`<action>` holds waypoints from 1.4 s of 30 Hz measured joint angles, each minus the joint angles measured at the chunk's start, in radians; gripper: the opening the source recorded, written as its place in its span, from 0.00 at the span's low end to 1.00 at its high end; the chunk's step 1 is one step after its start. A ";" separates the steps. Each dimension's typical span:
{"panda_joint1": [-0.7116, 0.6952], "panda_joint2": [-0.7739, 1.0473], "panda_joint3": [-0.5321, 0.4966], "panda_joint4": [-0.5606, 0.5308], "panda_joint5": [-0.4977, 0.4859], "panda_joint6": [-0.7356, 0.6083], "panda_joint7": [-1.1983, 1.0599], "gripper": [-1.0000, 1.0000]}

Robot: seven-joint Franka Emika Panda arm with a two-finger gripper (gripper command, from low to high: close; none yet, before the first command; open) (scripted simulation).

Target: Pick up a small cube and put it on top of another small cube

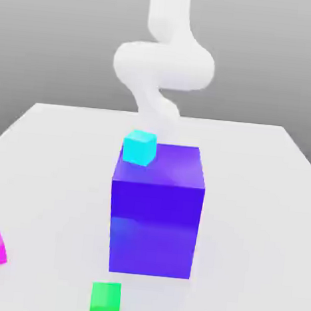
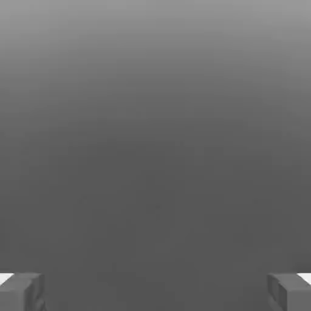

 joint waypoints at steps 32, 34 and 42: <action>-0.387 1.163 -0.201 -0.085 0.319 0.491 -0.012 0.00; -0.387 1.163 -0.201 -0.085 0.319 0.491 -0.012 0.00; -0.353 1.082 -0.247 -0.105 0.262 0.431 0.031 0.00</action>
